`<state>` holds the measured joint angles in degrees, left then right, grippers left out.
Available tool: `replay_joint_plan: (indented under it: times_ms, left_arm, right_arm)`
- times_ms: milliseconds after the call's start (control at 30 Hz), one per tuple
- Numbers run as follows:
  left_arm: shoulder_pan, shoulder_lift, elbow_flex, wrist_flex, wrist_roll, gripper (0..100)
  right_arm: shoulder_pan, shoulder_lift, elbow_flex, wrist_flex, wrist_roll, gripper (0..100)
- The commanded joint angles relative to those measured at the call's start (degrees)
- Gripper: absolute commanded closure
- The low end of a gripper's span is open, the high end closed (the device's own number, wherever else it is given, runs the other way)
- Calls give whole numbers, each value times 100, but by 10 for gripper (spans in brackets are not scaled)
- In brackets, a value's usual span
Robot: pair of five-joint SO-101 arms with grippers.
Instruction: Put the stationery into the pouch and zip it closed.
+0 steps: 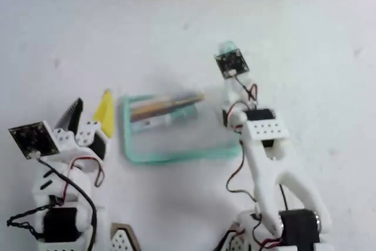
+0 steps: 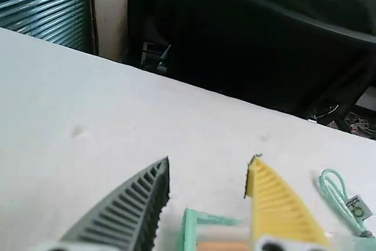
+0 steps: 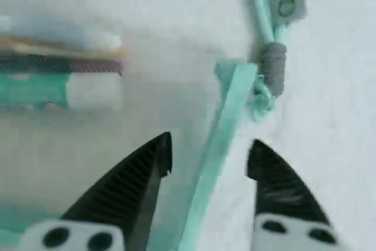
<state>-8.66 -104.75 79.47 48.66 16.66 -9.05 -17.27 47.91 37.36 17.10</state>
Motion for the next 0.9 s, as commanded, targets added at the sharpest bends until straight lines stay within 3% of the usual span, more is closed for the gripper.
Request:
replay_joint_plan:
  times_ms: [0,133,267,400,600,700,867]
  left_arm:
    - [110,22,-202,-167,-404,741]
    - [233,31,-563,-158,-1495,765]
    - [207,268,-1345,229,-2321,851]
    - [207,1402,-2857,949,-3138,981]
    - [198,3081,-4993,2470,-2655,976]
    - [224,3011,-5556,3024,-2646,976]
    - [224,2185,-5644,3270,-2664,976]
  right_arm:
    - [268,-215,-185,347,325,618]
    - [541,-927,-879,1367,352,701]
    - [611,-2185,-2163,2615,343,989]
    - [479,-3319,-3015,3196,343,922]
    - [31,-4558,-3209,3538,343,976]
    - [-321,-5209,-3200,3837,343,982]
    - [-752,-6360,-3191,4180,343,982]
